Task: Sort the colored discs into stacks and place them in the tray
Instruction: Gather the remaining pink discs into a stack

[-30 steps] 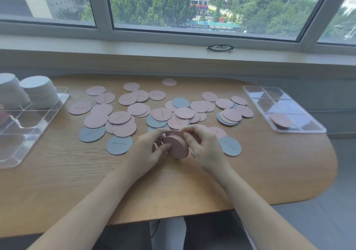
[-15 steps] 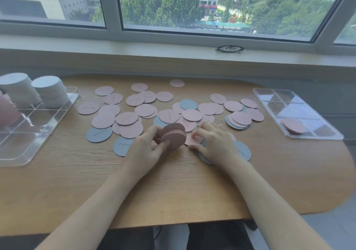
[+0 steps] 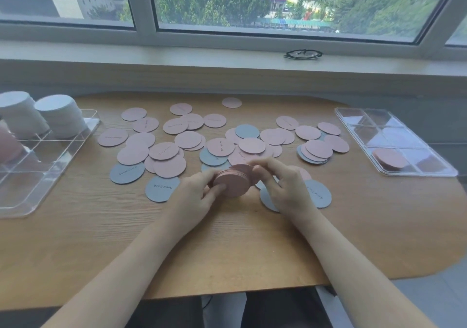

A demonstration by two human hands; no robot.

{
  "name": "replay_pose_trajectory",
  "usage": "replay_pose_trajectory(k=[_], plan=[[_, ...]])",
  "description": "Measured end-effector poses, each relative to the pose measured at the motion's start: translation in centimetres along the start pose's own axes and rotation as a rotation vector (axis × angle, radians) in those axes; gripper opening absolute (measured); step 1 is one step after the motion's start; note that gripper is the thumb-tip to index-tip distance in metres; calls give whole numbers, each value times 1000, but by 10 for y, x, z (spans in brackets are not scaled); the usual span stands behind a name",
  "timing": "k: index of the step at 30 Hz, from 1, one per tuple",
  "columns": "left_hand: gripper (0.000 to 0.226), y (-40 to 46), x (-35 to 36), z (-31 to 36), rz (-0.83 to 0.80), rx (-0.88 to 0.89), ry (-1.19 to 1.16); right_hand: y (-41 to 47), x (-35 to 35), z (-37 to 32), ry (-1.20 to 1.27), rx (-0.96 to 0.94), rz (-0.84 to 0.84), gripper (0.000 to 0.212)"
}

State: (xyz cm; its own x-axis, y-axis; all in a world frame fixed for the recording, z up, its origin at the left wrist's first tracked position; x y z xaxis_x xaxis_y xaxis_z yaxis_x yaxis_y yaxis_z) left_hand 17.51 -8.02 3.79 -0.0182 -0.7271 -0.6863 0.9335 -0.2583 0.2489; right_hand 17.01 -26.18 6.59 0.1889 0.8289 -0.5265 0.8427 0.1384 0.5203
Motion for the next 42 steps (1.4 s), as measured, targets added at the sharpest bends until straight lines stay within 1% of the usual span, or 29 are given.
replay_pose_trajectory(k=[2, 3, 5, 7, 9, 10, 12, 14, 16, 17, 18, 20, 23, 28, 31, 33, 35, 39, 42], plan=[[37, 0, 2, 1, 8, 21, 44, -1, 14, -8, -82, -77, -96, 32], [42, -1, 3, 3, 9, 38, 56, -3, 22, -10, -151, -125, -141, 37], [47, -1, 4, 7, 2, 78, 58, -4, 33, -11, -265, -193, -200, 39], [46, -1, 4, 10, -16, 95, 45, -4, 37, -10, -300, -218, -224, 42], [37, -1, 3, 11, -20, 92, 29, -3, 35, -9, -327, -235, -233, 42], [32, -2, 3, 10, -21, 83, 25, -2, 28, -5, -359, -220, -209, 40], [25, -2, 4, 6, -28, 54, 23, 2, 4, 15, -489, -104, -106, 35], [21, 0, 6, 1, -34, 31, 14, 2, -27, 48, -675, 130, -46, 35], [19, 1, 7, -2, -43, 20, 8, -5, -46, 78, -802, 389, -98, 42], [19, 1, 7, -2, -47, 18, 7, -9, -49, 86, -834, 471, -144, 49], [18, 1, 8, -2, -49, 17, 6, -12, -48, 89, -854, 508, -175, 54], [18, 1, 8, -2, -49, 15, 5, -11, -44, 88, -867, 507, -188, 55], [18, 1, 8, -2, -49, 16, 6, -8, -40, 86, -800, 491, -166, 50], [17, 1, 8, -1, -57, 20, 9, -8, -33, 86, -563, 477, -127, 32], [17, 0, 8, 0, -56, 20, 8, -6, -32, 78, -394, 453, -78, 26], [17, 0, 8, 0, -56, 19, 12, -6, -35, 72, -256, 443, -27, 26], [17, 0, 8, 0, -57, 20, 10, -6, -41, 65, -178, 438, 38, 24], [16, -1, 7, 1, -60, 32, -3, -3, -53, 51, -81, 339, 187, 23], [18, -1, 6, 4, -56, 45, -11, -4, -61, 44, 63, 275, 302, 20]])
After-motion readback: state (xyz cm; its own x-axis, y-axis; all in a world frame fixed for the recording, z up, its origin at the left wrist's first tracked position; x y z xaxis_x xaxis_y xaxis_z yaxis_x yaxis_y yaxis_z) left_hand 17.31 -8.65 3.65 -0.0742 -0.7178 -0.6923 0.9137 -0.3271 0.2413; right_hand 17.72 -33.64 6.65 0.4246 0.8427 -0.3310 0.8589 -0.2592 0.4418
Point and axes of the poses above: each hand's wrist, its own y-axis towards the middle knuckle, its own x-axis out of the palm, z = x × y, the point moved 10 cm from there along y, towards the middle knuckle, and after that the axes turned 4 degrees about -x, right-handed, at the moved point
